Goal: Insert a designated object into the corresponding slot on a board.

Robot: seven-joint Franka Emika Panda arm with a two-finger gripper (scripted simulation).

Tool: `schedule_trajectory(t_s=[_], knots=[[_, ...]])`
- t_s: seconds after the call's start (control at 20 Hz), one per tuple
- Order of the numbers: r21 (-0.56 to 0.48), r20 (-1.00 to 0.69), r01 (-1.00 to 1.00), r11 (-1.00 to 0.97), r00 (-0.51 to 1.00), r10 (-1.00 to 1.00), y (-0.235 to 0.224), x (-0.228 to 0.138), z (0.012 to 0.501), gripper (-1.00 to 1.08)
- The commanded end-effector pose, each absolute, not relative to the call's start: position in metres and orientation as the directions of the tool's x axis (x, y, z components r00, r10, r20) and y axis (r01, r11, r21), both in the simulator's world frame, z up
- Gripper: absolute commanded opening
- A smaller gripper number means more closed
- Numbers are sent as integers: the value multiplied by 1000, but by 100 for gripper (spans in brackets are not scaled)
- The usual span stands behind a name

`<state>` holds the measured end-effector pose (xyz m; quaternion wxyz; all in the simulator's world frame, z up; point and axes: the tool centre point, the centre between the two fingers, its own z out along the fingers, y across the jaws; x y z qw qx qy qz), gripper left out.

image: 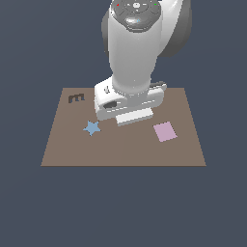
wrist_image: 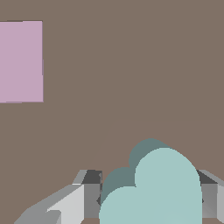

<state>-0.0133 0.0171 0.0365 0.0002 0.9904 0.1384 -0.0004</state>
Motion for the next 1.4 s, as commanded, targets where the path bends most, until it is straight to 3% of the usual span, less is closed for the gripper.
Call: schedule_trajectory(t_s=[0.0, 0.6, 1.35], knots=[[0, 0, 244, -970, 970, 244, 17, -29, 38, -100], [0, 0, 150, -989, 989, 150, 22, -76, 40, -100], [0, -1, 141, -990, 990, 141, 24, -81, 31, -100]])
